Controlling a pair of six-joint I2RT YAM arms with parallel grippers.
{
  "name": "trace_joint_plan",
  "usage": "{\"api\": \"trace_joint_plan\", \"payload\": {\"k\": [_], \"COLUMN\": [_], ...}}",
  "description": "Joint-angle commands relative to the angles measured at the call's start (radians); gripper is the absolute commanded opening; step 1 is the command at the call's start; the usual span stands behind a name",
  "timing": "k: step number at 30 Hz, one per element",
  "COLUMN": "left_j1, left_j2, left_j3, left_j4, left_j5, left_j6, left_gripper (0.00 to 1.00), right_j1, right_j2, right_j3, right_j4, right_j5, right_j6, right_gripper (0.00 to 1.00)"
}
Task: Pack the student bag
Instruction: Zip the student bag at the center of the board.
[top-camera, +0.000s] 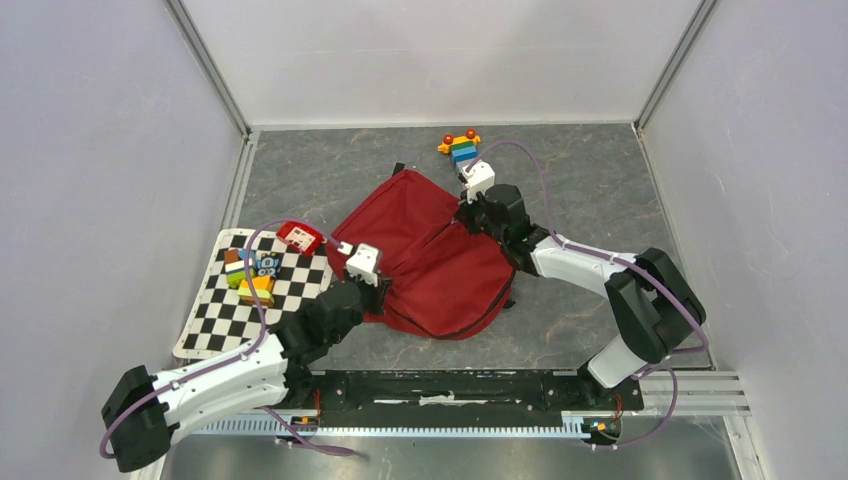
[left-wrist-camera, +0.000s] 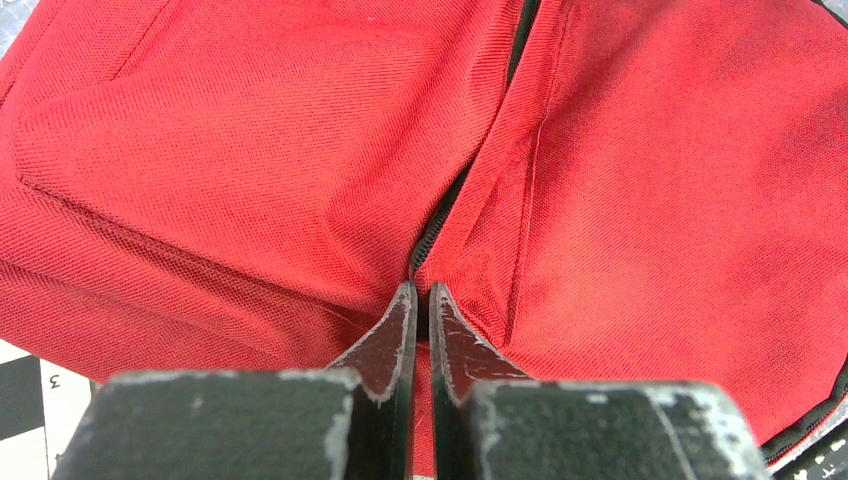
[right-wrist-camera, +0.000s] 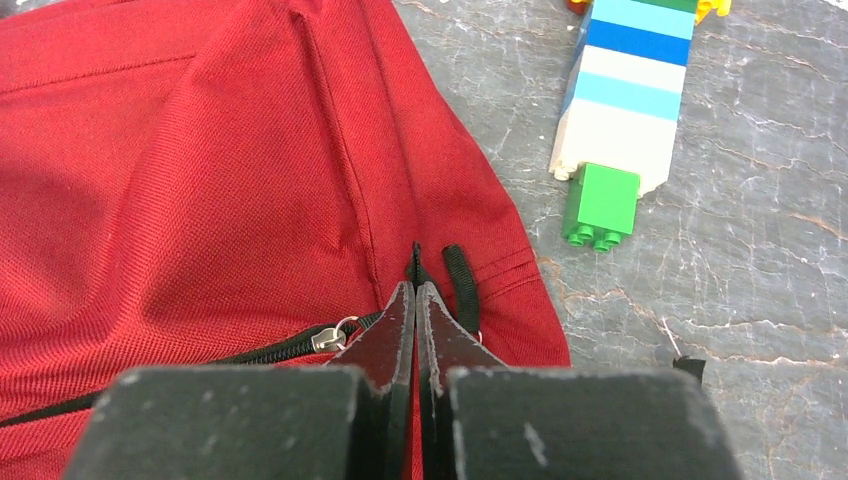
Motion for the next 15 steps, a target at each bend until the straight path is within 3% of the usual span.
{"api": "trace_joint_plan", "payload": {"k": [1, 2, 5, 6, 7, 10, 15], "left_j1": [-0.007, -0.007, -0.005, -0.004, -0.005, -0.001, 0.059], "left_j2": [-0.02, -0.024, -0.041, -0.048, -0.054, -0.065, -0.045], "left_j3": [-0.004, 0.003, 0.033, 0.043, 0.057, 0.104, 0.213], "left_j4": [-0.061, -0.066, -0.111, -0.123, -0.132, -0.172, -0.288], "left_j5": [-0.039, -0.037, -0.06, -0.066, -0.07, -0.065, -0.059], "left_j6": [-0.047, -0.049, -0.067, -0.072, -0.076, -0.077, -0.097], "left_gripper": [0.05, 0.18, 0.8, 0.95, 0.99, 1.0, 1.0], "right_j1": [-0.026, -0.026, -0.026, -0.028, -0.029, -0.04, -0.113], "right_j2": [-0.03, -0.037, -0.07, -0.087, -0.103, -0.152, -0.226], "right_j3": [0.031, 0.043, 0.071, 0.076, 0.078, 0.087, 0.064], "right_j4": [0.012, -0.008, -0.063, -0.079, -0.096, -0.171, -0.274], "right_j5": [-0.028, -0.043, -0.067, -0.07, -0.069, -0.069, -0.088], "right_j6": [-0.066, -0.079, -0.122, -0.132, -0.143, -0.175, -0.179], "right_gripper": [0.0, 0.06, 0.48, 0.57, 0.69, 0.92, 0.98]}}
